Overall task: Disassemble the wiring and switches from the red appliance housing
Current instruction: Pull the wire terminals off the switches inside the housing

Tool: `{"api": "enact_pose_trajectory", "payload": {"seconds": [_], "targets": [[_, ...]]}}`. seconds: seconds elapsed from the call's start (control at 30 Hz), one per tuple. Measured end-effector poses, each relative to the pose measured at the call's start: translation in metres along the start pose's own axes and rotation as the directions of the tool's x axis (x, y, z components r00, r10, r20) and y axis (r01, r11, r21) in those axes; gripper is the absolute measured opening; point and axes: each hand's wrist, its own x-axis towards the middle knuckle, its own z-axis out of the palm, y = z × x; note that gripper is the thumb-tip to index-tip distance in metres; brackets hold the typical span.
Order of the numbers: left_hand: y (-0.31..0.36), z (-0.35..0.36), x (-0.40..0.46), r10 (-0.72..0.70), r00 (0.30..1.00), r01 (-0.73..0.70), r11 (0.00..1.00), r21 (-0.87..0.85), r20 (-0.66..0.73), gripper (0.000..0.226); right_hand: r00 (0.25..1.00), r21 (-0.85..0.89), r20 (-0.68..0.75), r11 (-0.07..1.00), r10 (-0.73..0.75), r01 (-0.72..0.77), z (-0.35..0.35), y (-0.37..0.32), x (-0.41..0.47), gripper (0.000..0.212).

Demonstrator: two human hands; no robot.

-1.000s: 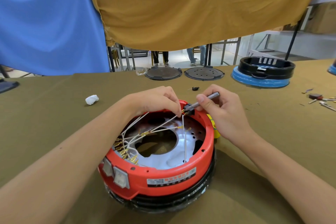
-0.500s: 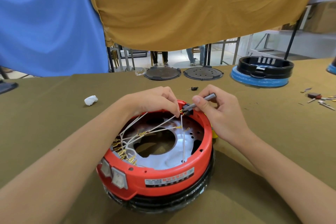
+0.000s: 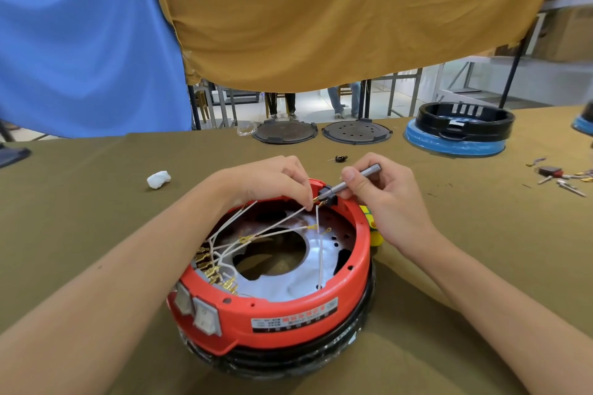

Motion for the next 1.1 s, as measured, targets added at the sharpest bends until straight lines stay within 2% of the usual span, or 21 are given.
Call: {"api": "enact_pose_trajectory", "payload": {"seconds": [0.17,0.37,0.57,0.67,0.77,0.87,1.0,1.1], "targets": [[0.001,-0.002,-0.002,0.022,1.0,-0.022,0.999,-0.023,-0.005,0.013,0.996,0.125,-0.008,0.988,0.091,-0.089,-0.002,0.001,0.002,0.026],[-0.002,0.0,-0.001,0.043,0.997,-0.049,0.994,-0.097,-0.06,0.017,0.97,0.324,-0.093,0.928,0.222,-0.182,-0.005,0.002,0.006,0.022],[-0.002,-0.008,0.0,0.036,0.975,-0.109,0.935,-0.338,-0.217,0.013,0.921,0.62,0.029,0.715,0.389,-0.322,-0.011,0.002,0.012,0.019],[0.007,-0.014,-0.004,0.02,0.956,-0.15,0.892,-0.426,-0.294,0.014,0.911,0.709,0.094,0.615,0.402,-0.344,-0.014,0.003,0.013,0.019],[0.018,-0.023,-0.003,0.055,0.95,-0.193,0.879,-0.437,-0.308,0.009,0.914,0.741,0.126,0.575,0.387,-0.346,-0.016,0.005,0.016,0.02],[0.037,-0.02,-0.004,0.138,0.935,-0.252,0.907,-0.338,-0.327,0.008,0.916,0.732,0.159,0.579,0.369,-0.36,-0.016,0.007,0.018,0.028],[0.06,-0.007,-0.007,0.321,0.899,-0.32,0.946,0.055,-0.297,0.005,0.926,0.675,0.175,0.644,0.333,-0.359,-0.012,0.007,0.015,0.026],[0.063,-0.003,-0.007,0.332,0.878,-0.311,0.943,0.114,-0.345,0.006,0.943,0.634,0.14,0.704,0.302,-0.32,-0.011,0.005,0.012,0.023]]}}
